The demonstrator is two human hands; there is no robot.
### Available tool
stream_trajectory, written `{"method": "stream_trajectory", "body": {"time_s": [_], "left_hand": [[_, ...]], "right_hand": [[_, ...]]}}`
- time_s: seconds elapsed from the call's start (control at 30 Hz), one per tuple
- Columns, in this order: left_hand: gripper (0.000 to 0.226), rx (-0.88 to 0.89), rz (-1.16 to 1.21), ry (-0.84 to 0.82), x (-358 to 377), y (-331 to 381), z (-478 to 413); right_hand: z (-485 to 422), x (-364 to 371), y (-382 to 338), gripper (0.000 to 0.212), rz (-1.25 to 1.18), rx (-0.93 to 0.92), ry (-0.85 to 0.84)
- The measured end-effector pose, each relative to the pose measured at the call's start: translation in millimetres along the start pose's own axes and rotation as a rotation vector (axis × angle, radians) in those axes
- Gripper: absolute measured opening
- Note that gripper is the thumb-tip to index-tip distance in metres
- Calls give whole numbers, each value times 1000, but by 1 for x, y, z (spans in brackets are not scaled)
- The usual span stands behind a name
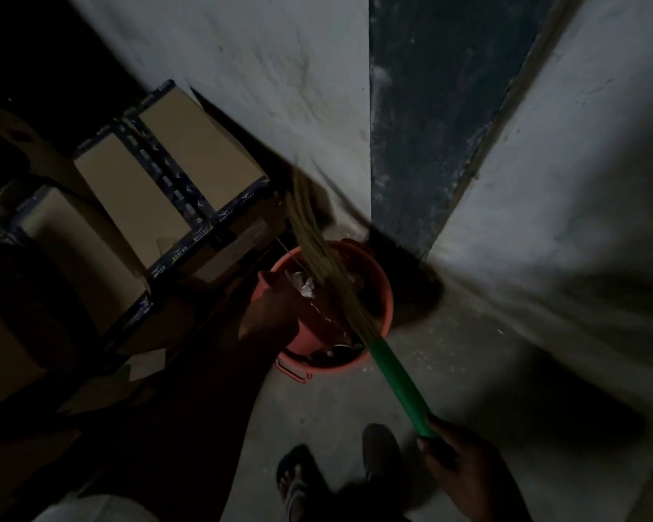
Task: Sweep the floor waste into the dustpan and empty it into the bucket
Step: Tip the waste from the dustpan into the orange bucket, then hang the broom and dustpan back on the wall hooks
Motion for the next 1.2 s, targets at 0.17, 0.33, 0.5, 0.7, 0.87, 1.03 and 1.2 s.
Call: {"method": "stream_trajectory", "body": {"time_s": [0.17, 0.33, 0.5, 0.7, 0.87, 1.03, 1.2], "left_hand": [[50, 81, 149, 17, -14, -13, 17], [31, 105, 274, 101, -47, -29, 58], [30, 155, 349, 208, -101, -48, 116], [22, 267, 355, 314, -181, -44, 185], [30, 222, 327, 458, -234, -50, 239], [31, 232, 329, 559, -275, -53, 285], [32, 285, 300, 595, -310, -41, 324]], "right_hand": [[-9, 3, -31, 42, 100, 114, -86], [6, -1, -53, 33, -83, 310, -270], [21, -20, -101, 26, -285, 319, -322], [12, -68, -183, 19, -560, 207, -316], [-10, -111, -260, 27, -602, 165, -486], [-3, -162, -355, 18, -958, -137, -529], [17, -191, -433, 35, -1045, -280, -585]]}}
Point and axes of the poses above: each hand's wrist, its own z-axis away from the middle knuckle, its own x-axis out of the palm, y = z × x, the point moved 10 cm from there along -z, towards the middle knuckle, and after that the axes turned 13 degrees about -y, right-handed, at the moved point
